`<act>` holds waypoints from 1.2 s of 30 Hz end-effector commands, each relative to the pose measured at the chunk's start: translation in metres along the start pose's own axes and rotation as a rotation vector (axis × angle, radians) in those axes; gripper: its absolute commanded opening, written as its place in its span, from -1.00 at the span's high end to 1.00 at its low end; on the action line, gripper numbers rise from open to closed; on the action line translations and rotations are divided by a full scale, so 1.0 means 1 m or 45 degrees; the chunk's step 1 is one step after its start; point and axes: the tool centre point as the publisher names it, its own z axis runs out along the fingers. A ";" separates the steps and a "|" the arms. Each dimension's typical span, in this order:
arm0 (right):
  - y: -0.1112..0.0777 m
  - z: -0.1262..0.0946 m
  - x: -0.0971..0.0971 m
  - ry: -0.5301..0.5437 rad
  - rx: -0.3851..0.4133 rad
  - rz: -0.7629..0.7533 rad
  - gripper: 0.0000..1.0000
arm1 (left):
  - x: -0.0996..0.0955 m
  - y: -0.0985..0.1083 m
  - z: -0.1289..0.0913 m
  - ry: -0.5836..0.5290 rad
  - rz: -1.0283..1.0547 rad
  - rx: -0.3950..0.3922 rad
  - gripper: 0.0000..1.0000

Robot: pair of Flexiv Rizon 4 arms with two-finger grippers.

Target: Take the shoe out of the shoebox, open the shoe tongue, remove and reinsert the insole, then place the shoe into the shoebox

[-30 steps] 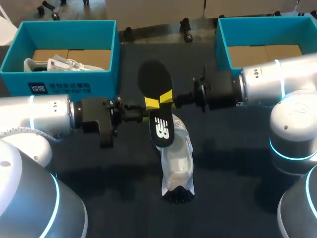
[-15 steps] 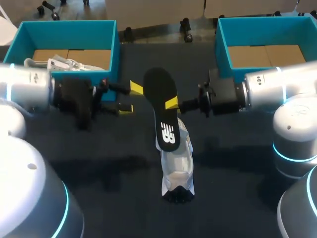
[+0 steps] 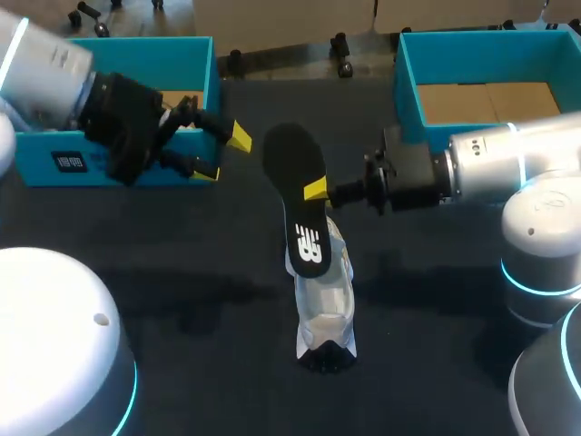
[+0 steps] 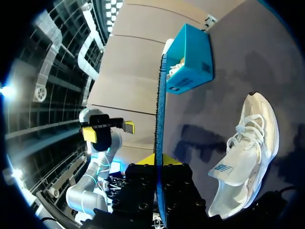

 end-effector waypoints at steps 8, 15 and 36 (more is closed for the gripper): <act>0.000 0.002 0.000 -0.002 -0.003 0.000 1.00 | -0.019 0.026 -0.002 0.354 0.012 0.212 -1.00; 0.000 0.002 0.000 -0.002 -0.003 0.000 1.00 | -0.033 0.036 -0.002 0.495 0.033 0.213 -1.00; 0.000 0.002 0.000 -0.002 -0.003 0.000 1.00 | -0.063 0.051 -0.005 0.907 -0.007 0.409 -1.00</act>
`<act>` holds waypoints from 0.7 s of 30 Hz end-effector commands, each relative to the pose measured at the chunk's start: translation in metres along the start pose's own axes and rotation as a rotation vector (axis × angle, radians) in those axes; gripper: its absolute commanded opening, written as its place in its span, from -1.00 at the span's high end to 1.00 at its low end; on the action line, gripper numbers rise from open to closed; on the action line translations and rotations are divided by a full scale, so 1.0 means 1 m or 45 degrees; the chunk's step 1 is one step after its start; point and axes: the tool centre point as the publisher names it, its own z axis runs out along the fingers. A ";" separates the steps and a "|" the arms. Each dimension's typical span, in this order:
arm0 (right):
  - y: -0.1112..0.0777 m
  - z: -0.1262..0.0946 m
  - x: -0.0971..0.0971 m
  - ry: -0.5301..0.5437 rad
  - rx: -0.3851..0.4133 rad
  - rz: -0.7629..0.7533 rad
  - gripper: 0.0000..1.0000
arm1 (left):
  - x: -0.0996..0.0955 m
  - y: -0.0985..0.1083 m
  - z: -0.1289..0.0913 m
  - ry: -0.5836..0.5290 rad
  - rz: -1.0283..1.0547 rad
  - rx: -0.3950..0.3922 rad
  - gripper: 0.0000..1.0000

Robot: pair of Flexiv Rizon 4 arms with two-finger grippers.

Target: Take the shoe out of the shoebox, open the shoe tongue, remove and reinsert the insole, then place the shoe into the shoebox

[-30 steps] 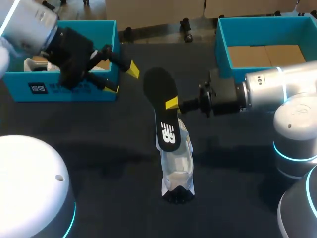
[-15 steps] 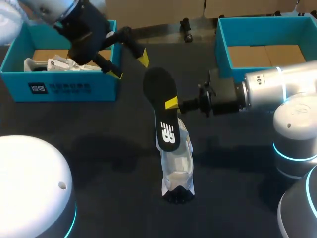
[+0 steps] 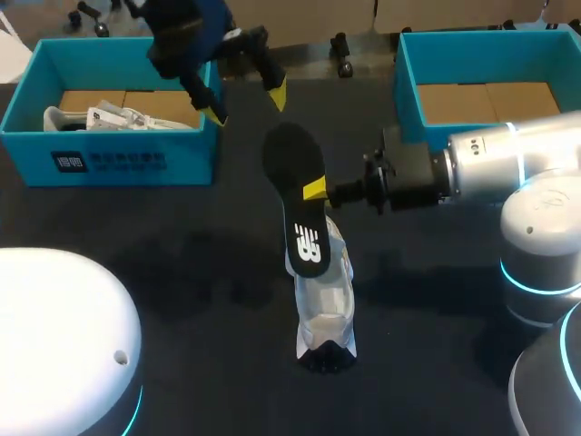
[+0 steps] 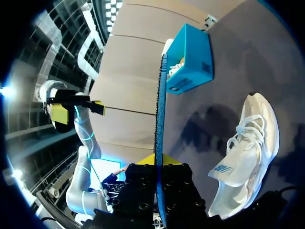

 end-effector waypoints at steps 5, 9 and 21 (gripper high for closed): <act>-0.001 0.001 0.000 0.000 -0.004 0.000 1.00 | -0.020 0.013 -0.011 0.431 0.070 0.096 -1.00; -0.001 0.001 0.000 0.000 -0.004 0.000 1.00 | -0.023 0.014 -0.012 0.508 0.080 0.090 -1.00; -0.001 0.001 0.000 0.000 -0.004 0.000 1.00 | -0.032 0.029 -0.002 0.585 0.026 -0.019 -1.00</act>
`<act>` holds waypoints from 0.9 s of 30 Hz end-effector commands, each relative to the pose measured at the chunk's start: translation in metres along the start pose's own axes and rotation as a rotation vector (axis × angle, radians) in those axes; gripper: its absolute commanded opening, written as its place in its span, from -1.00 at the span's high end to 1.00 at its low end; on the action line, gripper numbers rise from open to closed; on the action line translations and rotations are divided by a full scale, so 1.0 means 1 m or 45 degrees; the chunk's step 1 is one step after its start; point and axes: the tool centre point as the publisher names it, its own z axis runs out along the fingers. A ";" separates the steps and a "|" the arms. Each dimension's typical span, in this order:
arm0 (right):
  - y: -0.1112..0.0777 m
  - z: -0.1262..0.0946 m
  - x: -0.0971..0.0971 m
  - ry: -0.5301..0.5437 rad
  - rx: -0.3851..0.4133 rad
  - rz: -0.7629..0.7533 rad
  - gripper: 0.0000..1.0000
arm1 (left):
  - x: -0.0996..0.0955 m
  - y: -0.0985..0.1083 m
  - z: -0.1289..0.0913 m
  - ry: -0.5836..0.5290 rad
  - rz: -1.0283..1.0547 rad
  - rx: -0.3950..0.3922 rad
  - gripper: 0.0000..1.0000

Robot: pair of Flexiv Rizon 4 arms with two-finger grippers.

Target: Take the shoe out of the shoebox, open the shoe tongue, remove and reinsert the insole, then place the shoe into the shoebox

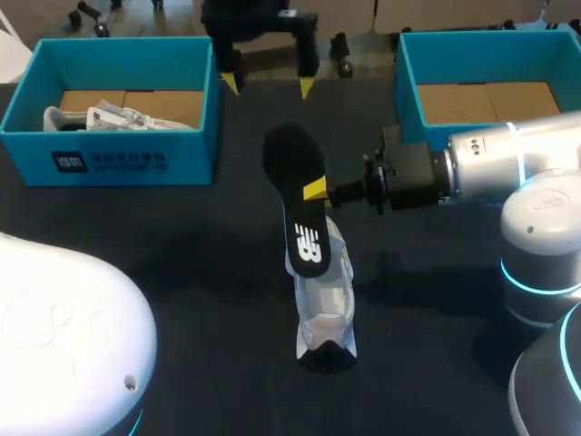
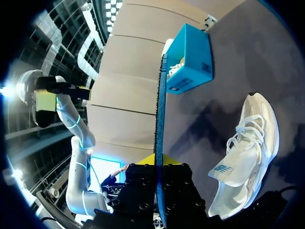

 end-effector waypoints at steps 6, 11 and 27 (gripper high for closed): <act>-0.001 0.002 0.000 0.000 -0.004 0.000 1.00 | -0.011 0.012 0.001 0.150 -0.092 -0.057 -1.00; -0.001 0.002 0.000 0.000 -0.004 0.000 1.00 | -0.015 0.014 -0.001 0.035 -0.155 -0.080 -1.00; -0.001 0.002 0.000 0.000 -0.004 0.000 1.00 | -0.010 0.000 -0.030 -0.865 -0.326 -0.351 -1.00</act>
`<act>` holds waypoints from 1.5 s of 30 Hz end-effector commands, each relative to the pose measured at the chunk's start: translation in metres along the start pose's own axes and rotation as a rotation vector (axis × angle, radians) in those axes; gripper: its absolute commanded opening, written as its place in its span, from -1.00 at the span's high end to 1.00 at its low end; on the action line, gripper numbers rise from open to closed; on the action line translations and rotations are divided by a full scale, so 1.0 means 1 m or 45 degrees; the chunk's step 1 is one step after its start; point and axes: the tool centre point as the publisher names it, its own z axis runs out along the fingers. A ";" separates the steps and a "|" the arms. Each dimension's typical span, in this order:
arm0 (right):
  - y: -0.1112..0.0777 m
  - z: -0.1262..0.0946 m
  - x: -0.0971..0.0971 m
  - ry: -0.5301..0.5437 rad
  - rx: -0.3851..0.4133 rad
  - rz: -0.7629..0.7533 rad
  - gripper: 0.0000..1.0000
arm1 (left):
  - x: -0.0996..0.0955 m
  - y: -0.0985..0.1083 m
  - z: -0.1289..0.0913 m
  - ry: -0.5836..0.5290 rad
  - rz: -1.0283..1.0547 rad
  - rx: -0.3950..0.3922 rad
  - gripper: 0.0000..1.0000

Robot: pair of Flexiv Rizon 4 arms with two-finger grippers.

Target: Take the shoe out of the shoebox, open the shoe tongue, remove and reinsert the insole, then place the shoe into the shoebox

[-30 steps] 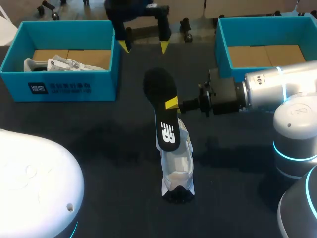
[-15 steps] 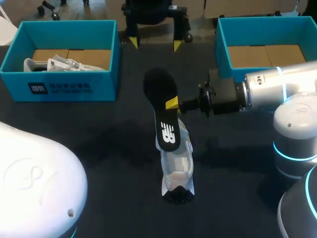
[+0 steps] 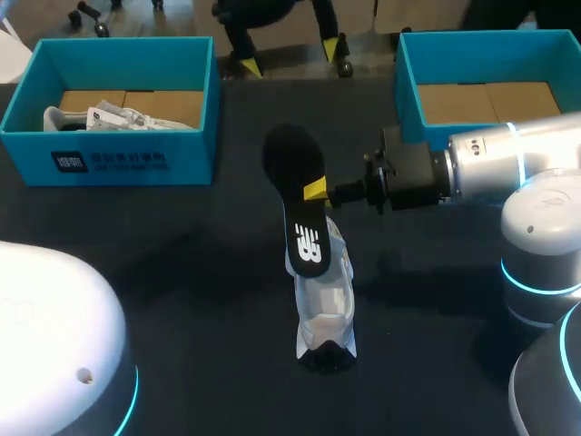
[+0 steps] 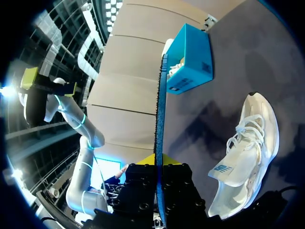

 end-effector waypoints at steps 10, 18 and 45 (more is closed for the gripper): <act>-0.001 0.002 0.000 -0.002 -0.004 0.001 1.00 | 0.030 -0.012 -0.011 -1.123 -0.255 -0.210 -1.00; -0.001 0.002 0.000 -0.002 -0.004 0.001 1.00 | 0.040 -0.022 -0.012 -1.374 -0.332 -0.234 -1.00; -0.001 0.002 0.000 -0.002 -0.004 0.001 1.00 | 0.074 -0.033 0.000 -1.783 -0.309 -0.061 -1.00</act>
